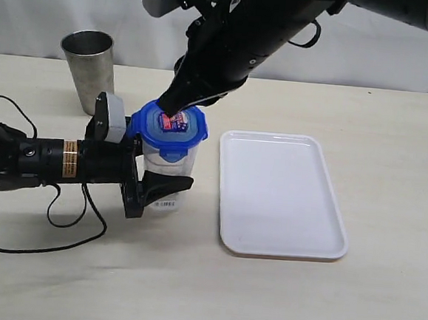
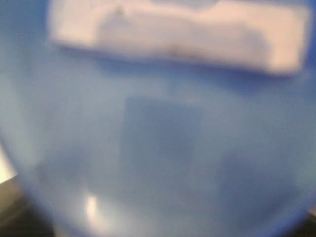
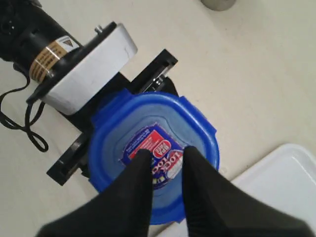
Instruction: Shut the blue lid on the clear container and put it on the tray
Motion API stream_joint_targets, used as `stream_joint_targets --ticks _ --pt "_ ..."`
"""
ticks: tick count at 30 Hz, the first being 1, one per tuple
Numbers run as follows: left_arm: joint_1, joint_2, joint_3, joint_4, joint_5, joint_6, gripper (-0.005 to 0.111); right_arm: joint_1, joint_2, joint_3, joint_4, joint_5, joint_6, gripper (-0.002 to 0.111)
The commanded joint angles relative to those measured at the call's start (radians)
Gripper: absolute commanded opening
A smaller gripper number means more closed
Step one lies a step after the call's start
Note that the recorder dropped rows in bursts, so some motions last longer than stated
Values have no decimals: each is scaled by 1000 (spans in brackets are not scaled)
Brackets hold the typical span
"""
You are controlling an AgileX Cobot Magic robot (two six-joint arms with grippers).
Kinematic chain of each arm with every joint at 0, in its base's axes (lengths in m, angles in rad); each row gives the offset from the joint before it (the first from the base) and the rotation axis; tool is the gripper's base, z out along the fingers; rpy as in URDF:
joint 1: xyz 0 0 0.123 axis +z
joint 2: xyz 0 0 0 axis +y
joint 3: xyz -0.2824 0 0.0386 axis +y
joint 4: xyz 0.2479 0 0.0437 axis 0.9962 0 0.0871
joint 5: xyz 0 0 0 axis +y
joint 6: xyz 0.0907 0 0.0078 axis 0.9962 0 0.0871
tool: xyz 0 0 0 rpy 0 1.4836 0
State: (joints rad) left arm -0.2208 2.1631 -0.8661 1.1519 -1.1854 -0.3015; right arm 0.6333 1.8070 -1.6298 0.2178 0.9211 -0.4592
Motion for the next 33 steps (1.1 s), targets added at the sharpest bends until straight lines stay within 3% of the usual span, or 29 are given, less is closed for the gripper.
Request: stream_joint_targets --ticks 1,15,20,23,29,33 --pt "5 -59 2 33 -36 -52 0 -12 -5 69 3 -37 13 5" --pt "5 -104 2 68 -13 -96 0 -77 -5 167 -54 -56 109 5" --pt "4 -104 2 56 142 -92 0 -79 -5 167 -55 -63 140 5" --pt "4 -104 2 56 166 -89 0 -79 -5 165 -55 -69 190 5" --pt "4 -104 2 59 215 -89 0 -79 -7 76 -30 -41 264 29" --pt "-2 -104 2 59 207 -76 0 -74 -7 10 121 -38 268 43"
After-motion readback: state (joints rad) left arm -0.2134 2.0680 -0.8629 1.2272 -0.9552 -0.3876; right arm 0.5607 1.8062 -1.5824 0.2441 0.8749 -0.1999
